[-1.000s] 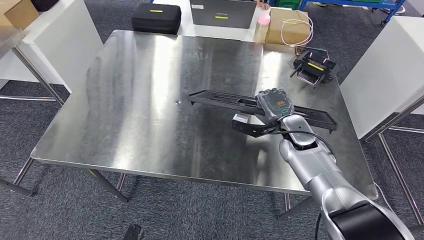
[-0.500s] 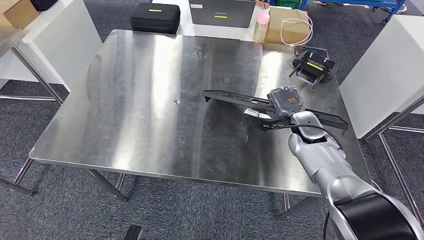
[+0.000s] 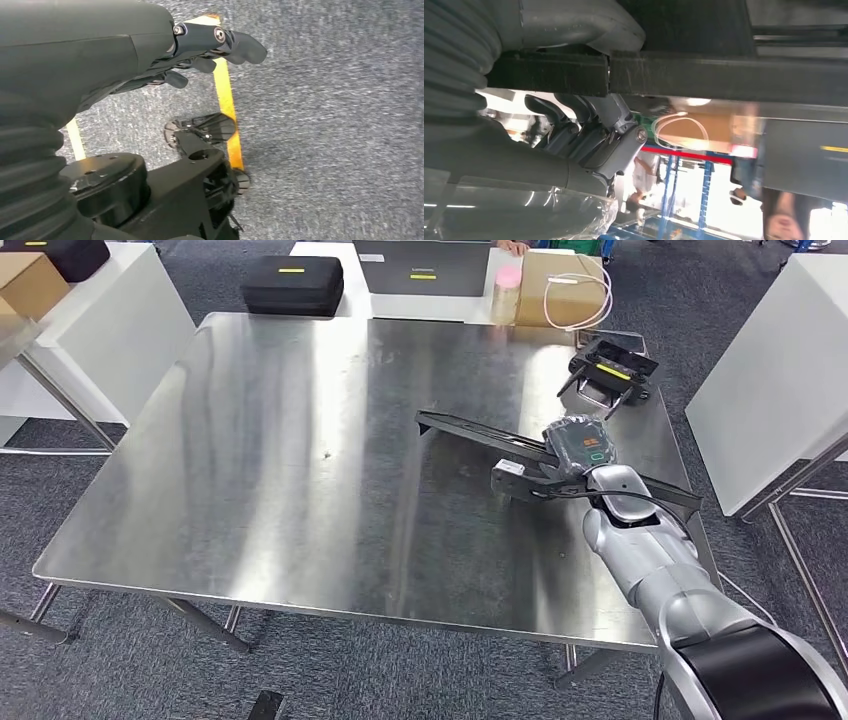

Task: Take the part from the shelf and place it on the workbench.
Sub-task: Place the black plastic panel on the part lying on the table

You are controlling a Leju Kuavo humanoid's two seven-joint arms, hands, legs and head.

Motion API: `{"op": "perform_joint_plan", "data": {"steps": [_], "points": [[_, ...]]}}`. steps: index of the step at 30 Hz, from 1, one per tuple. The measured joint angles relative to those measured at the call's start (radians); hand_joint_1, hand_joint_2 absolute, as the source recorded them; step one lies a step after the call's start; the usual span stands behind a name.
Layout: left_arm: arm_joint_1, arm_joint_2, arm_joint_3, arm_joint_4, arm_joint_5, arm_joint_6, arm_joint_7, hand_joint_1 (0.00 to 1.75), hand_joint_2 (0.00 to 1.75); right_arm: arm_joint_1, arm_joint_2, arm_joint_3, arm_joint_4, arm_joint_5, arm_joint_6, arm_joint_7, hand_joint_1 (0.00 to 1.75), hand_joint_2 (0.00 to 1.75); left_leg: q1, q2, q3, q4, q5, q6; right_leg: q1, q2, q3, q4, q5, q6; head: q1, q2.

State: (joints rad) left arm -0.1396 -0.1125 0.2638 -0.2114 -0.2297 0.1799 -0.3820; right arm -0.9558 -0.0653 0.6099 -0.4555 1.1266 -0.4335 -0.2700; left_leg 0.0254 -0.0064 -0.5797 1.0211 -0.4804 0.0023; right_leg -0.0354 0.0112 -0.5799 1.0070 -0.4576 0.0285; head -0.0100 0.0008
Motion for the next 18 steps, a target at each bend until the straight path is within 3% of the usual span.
{"op": "perform_joint_plan", "data": {"steps": [2, 4, 5, 6, 8, 10, 12, 13, 15, 16, 18], "points": [[0.000, 0.000, 0.000, -0.001, -0.002, 0.016, -0.010, 0.00, 1.75, -0.002, 0.003, -0.001, 0.001, 0.001, -0.001, -0.006, 1.75, 1.75, 0.002, 0.004, -0.052, 0.100, -0.033, -0.006, 0.002, 0.001, 0.020, -0.001, -0.010, -0.018, -0.001, 0.000], [0.001, 0.000, 0.000, -0.001, -0.004, 0.035, -0.022, 0.00, 1.75, 0.000, 0.007, -0.001, 0.002, 0.002, -0.002, -0.015, 1.75, 1.75, 0.002, 0.004, -0.146, 0.236, -0.065, -0.006, 0.010, 0.002, 0.036, -0.001, -0.025, -0.029, -0.002, 0.000], [0.001, 0.000, 0.000, -0.001, -0.006, 0.040, -0.027, 0.00, 1.75, 0.004, 0.008, -0.001, 0.003, 0.003, -0.002, -0.019, 1.75, 1.75, 0.000, 0.004, -0.186, 0.274, -0.059, -0.003, 0.015, 0.003, 0.047, -0.001, -0.035, -0.033, -0.002, 0.000], [0.002, 0.000, 0.000, -0.001, -0.007, 0.043, -0.030, 0.00, 1.75, 0.007, 0.009, -0.001, 0.004, 0.003, -0.003, -0.020, 1.75, 1.75, -0.002, 0.004, -0.208, 0.275, -0.030, 0.003, 0.020, 0.004, 0.059, -0.002, -0.046, -0.034, -0.002, 0.000], [0.003, 0.000, 0.000, -0.001, -0.008, 0.047, -0.033, 0.00, 1.75, 0.010, 0.011, -0.001, 0.004, 0.004, -0.004, -0.021, 1.75, 1.75, -0.014, 0.002, -0.198, 0.166, 0.080, 0.031, 0.030, 0.007, 0.091, -0.003, -0.071, -0.036, -0.002, 0.000], [0.003, 0.004, 0.000, -0.001, -0.009, 0.051, -0.038, 0.00, 1.75, 0.012, 0.013, -0.001, 0.007, 0.004, -0.006, -0.022, 1.75, 1.75, -0.031, 0.000, -0.161, 0.060, 0.155, 0.069, 0.035, 0.008, 0.110, -0.009, -0.091, -0.033, 0.007, 0.000], [0.004, 0.006, 0.000, -0.001, -0.020, 0.082, -0.060, 0.00, 1.75, 0.015, 0.013, -0.001, 0.010, 0.004, -0.006, -0.033, 1.75, 1.75, -0.047, -0.003, -0.143, 0.034, 0.160, 0.090, 0.029, 0.007, 0.117, -0.018, -0.098, -0.023, 0.007, 0.000], [0.004, 0.004, 0.000, -0.001, -0.028, 0.104, -0.078, 0.00, 1.75, 0.016, 0.014, -0.001, 0.010, 0.005, -0.007, -0.041, 1.75, 1.75, -0.052, -0.003, -0.136, 0.024, 0.160, 0.094, 0.027, 0.007, 0.124, -0.028, -0.098, -0.017, 0.002, 0.000], [0.002, 0.002, -0.001, -0.002, -0.039, 0.132, -0.108, 0.00, 1.75, 0.018, 0.015, 0.000, 0.008, 0.008, -0.008, -0.056, 1.75, 1.75, -0.045, -0.003, -0.101, -0.021, 0.149, 0.098, 0.027, 0.004, 0.127, -0.033, -0.106, -0.011, -0.002, 0.000], [0.001, 0.000, -0.001, -0.002, -0.041, 0.133, -0.117, 0.00, 1.75, 0.018, 0.015, 0.000, 0.007, 0.010, -0.009, -0.062, 1.75, 1.75, -0.039, -0.003, -0.081, -0.046, 0.144, 0.100, 0.029, 0.002, 0.114, -0.010, -0.115, -0.010, -0.001, 0.000], [-0.001, -0.006, -0.002, -0.002, -0.043, 0.135, -0.125, 0.00, 1.75, 0.026, 0.015, 0.002, 0.006, 0.009, -0.012, -0.073, 1.75, 1.75, -0.029, -0.005, -0.056, -0.071, 0.129, 0.094, 0.026, 0.000, 0.040, 0.105, -0.145, -0.005, 0.000, 0.000]]}}
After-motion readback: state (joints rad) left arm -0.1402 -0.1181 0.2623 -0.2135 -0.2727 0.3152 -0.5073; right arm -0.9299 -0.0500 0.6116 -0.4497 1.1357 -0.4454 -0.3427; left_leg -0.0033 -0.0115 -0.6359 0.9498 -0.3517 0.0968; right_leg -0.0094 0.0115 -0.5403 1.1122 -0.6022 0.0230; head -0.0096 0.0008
